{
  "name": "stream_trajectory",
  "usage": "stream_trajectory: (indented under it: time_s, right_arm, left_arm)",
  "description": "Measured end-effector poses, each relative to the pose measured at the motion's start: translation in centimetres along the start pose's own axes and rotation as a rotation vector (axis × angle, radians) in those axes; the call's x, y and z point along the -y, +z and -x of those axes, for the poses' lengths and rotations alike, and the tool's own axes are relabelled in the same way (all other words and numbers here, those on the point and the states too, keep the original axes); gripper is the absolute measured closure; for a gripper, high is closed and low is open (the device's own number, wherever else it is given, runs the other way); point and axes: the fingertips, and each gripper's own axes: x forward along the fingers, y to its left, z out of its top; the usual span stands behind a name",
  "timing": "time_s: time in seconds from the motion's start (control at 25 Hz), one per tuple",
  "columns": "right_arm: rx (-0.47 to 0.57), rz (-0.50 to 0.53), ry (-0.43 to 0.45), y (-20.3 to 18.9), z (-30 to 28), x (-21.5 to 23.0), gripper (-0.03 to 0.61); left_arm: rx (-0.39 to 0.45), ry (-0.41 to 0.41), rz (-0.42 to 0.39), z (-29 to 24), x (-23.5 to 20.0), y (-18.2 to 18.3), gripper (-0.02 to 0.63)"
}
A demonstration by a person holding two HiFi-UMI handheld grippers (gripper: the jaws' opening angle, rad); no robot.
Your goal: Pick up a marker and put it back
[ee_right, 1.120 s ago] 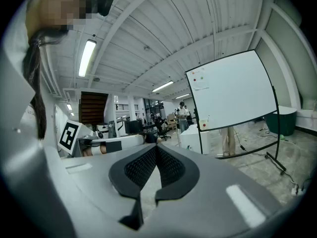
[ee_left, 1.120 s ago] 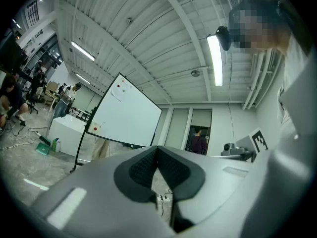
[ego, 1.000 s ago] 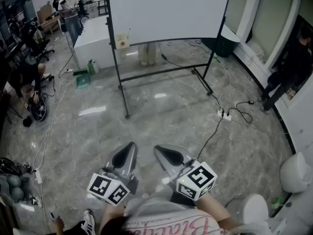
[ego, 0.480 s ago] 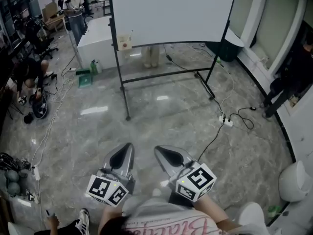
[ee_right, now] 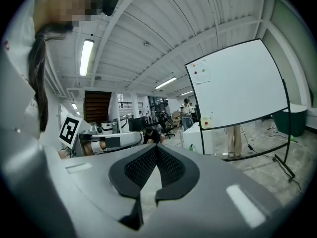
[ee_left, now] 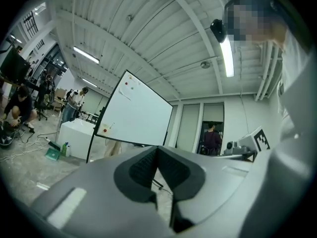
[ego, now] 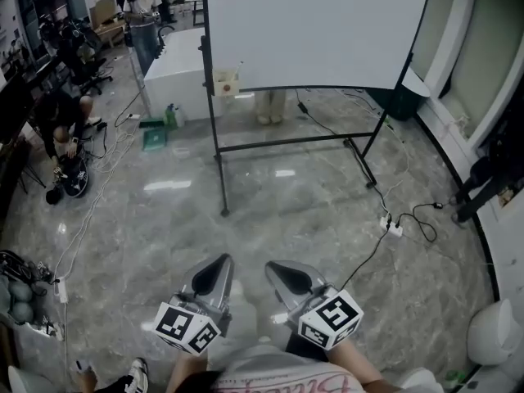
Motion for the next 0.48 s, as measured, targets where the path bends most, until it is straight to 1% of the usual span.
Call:
stream_trajectory:
  time_s: [0.16, 0.28, 0.36, 0.48]
  right_arm:
    - [0.016, -0.012, 0.016, 1.2, -4.9, 2.7, 0.578]
    - [0.025, -0.015, 0.001, 2.7, -9.0, 5.5, 0.578]
    - [0.028, -0.027, 0.0, 3.6, -11.5, 7.4, 0.578]
    - [0.043, -0.031, 0.002, 5.1, -15.3, 9.6, 0.577]
  left_arm:
    - [0.008, -0.029, -0.008, -4.3, -4.4, 1.6, 0.614]
    - [0.002, -0.059, -0.016, -8.1, -7.7, 2.7, 0.614]
    - [0.001, -0.088, -0.014, -10.7, -9.3, 3.2, 0.614]
    - [-0.003, -0.124, -0.034, -14.1, -11.4, 4.0, 0.614]
